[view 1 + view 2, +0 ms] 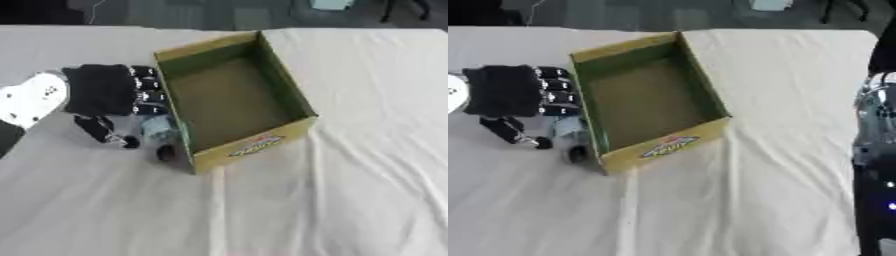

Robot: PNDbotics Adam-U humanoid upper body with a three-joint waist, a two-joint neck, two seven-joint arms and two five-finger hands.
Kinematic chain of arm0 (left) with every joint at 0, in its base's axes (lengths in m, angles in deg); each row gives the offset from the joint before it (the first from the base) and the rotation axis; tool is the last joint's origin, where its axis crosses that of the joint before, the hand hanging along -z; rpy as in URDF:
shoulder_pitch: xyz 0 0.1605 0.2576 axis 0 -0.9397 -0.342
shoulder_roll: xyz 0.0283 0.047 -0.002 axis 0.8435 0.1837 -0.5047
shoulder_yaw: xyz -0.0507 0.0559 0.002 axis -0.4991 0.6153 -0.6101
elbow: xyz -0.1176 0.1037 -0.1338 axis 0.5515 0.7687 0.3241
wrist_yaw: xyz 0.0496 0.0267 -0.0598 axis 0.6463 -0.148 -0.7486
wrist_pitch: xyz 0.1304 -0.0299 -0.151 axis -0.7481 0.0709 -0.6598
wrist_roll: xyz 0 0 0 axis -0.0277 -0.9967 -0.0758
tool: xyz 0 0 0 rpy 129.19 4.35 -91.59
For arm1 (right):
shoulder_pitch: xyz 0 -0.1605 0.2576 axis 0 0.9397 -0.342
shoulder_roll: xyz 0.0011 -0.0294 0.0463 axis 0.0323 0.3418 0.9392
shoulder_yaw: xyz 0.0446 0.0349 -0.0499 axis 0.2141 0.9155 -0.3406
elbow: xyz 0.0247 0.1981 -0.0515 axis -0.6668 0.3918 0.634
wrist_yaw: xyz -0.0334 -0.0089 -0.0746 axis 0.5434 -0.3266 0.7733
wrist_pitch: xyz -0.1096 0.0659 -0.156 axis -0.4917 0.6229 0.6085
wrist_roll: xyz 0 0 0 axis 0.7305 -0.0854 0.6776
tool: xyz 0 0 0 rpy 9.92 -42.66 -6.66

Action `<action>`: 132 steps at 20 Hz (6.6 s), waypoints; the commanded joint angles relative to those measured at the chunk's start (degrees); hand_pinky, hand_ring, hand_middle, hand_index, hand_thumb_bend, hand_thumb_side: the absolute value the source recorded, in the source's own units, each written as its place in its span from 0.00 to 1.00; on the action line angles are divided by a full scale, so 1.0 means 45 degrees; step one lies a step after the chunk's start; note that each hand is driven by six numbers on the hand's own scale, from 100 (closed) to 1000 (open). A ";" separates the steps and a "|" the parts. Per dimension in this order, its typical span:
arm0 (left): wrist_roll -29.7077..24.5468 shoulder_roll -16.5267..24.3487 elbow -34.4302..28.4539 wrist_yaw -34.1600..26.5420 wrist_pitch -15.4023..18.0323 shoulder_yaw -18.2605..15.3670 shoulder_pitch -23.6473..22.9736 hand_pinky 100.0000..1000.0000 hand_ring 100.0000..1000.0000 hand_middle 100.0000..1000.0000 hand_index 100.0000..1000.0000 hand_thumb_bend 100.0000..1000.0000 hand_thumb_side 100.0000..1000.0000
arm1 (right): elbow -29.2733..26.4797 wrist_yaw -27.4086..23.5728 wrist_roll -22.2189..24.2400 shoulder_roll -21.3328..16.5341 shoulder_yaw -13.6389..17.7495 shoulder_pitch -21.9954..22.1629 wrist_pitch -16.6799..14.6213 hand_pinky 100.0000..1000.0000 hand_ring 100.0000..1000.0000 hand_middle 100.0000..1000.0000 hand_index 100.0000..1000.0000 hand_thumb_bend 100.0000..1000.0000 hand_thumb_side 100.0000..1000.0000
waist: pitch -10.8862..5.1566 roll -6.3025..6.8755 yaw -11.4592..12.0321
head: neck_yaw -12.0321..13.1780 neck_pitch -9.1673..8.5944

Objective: Pick up objects on the table and place them in the box.

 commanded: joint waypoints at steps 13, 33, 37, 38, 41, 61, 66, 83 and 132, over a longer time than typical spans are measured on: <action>0.1580 0.0030 0.0395 0.0415 0.1931 0.0004 0.0109 0.80 0.73 0.65 0.76 0.37 0.54 | -0.0167 -0.0088 0.0039 0.0020 0.0055 -0.0290 0.0111 0.24 0.38 0.42 0.66 0.00 0.85 | -0.0069 -0.0053 -0.0112 | 0.0091 -0.0210; 0.3705 -0.0563 0.3943 0.5807 0.1931 -0.1139 0.0206 0.57 0.71 0.65 0.73 0.18 0.47 | -0.0167 -0.0136 -0.0070 0.0236 0.0148 -0.0515 0.0166 0.24 0.38 0.42 0.66 0.00 0.85 | 0.0130 -0.0155 -0.0263 | 0.0232 -0.0101; 0.4347 -0.0533 0.3866 0.5162 0.1931 -0.1060 0.0149 0.25 0.48 0.42 0.50 0.00 0.71 | -0.0167 -0.0099 -0.0088 0.0177 0.0156 -0.0467 0.0177 0.24 0.38 0.42 0.66 0.00 0.85 | 0.0082 -0.0116 -0.0208 | 0.0210 -0.0009; 0.4412 -0.0485 0.3775 0.5020 0.1931 -0.1016 0.0154 0.10 0.37 0.29 0.39 0.00 0.73 | -0.0167 -0.0086 -0.0089 0.0151 0.0156 -0.0448 0.0176 0.24 0.38 0.42 0.66 0.00 0.85 | 0.0063 -0.0101 -0.0185 | 0.0185 -0.0003; 0.4415 -0.0302 0.3395 0.4637 0.1931 -0.0902 0.0183 0.00 0.19 0.13 0.31 0.00 0.73 | -0.0167 -0.0052 -0.0082 0.0073 0.0153 -0.0384 0.0157 0.24 0.38 0.42 0.66 0.00 0.85 | 0.0014 -0.0061 -0.0112 | 0.0118 0.0003; 0.0951 0.1838 -0.0618 -0.0523 0.1535 -0.1601 0.0503 0.00 0.00 0.00 0.22 0.00 0.69 | -0.0167 0.0124 -0.0113 -0.0386 0.0135 -0.0032 0.0084 0.24 0.38 0.42 0.66 0.00 0.85 | -0.0320 0.0278 0.0229 | 0.0023 0.0003; 0.0502 0.2183 -0.1615 -0.1763 0.0893 -0.1948 0.0584 0.00 0.00 0.00 0.21 0.00 0.69 | -0.0167 0.0138 -0.0124 -0.0412 0.0127 -0.0004 0.0086 0.24 0.38 0.42 0.66 0.00 0.85 | -0.0357 0.0308 0.0235 | 0.0056 0.0003; 0.0903 0.1061 -0.0913 -0.1841 -0.0005 -0.2106 0.2117 0.00 0.00 0.00 0.21 0.00 0.69 | -0.0167 -0.0260 -0.0456 0.0203 -0.0197 -0.0940 0.0699 0.25 0.38 0.42 0.66 0.00 0.86 | -0.0165 0.0635 -0.0544 | 0.0911 -0.0705; 0.2476 0.2554 -0.3696 -0.6454 -0.3676 -0.3474 0.1856 0.98 0.98 0.90 0.80 0.32 0.95 | -0.0167 -0.0960 -0.0147 0.0084 -0.0522 -0.1921 0.1426 0.25 0.38 0.42 0.66 0.00 0.85 | 0.0408 0.1190 -0.0248 | 0.1058 -0.3001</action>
